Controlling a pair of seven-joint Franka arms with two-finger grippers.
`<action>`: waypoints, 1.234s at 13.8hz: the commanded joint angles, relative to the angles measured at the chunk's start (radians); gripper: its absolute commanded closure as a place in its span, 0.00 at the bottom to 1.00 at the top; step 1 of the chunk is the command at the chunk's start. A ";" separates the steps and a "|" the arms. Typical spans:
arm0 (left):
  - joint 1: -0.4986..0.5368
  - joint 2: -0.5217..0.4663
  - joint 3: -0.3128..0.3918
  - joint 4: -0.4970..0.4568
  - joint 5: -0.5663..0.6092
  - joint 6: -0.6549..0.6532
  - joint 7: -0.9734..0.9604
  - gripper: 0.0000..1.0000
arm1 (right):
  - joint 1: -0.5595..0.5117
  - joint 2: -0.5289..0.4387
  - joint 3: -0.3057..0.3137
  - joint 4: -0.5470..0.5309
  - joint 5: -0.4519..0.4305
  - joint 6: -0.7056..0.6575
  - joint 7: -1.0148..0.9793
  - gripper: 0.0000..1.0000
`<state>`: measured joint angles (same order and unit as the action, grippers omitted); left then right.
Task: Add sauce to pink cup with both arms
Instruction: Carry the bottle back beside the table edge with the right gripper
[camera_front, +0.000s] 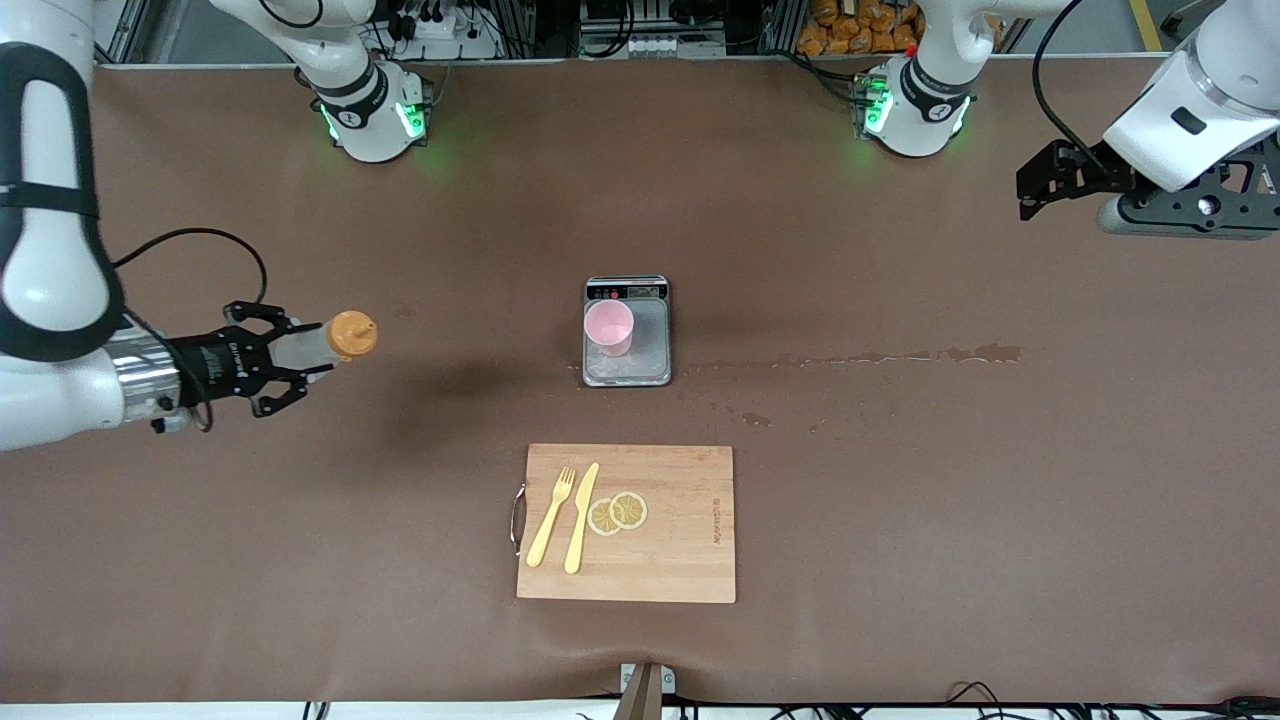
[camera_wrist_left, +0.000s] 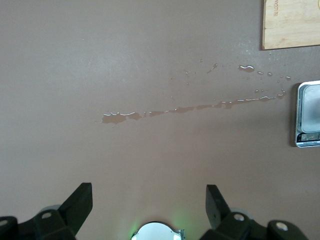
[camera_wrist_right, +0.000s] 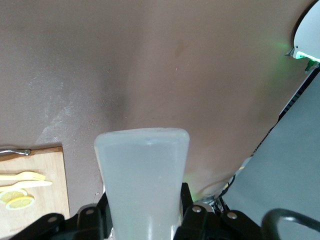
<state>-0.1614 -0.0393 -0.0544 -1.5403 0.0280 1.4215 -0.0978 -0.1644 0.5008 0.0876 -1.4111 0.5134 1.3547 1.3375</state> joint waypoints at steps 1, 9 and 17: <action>-0.001 0.002 -0.001 0.017 -0.014 -0.010 -0.014 0.00 | -0.067 -0.001 0.015 -0.009 0.083 -0.040 -0.088 0.47; -0.004 0.006 -0.001 0.017 -0.008 -0.010 -0.014 0.00 | -0.314 0.253 0.014 -0.008 0.278 -0.118 -0.423 0.44; -0.004 0.006 -0.004 0.016 -0.003 -0.010 -0.014 0.00 | -0.425 0.442 0.011 -0.006 0.307 -0.118 -0.632 0.46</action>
<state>-0.1618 -0.0373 -0.0564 -1.5399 0.0279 1.4215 -0.0979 -0.5611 0.9135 0.0806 -1.4369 0.7953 1.2651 0.7407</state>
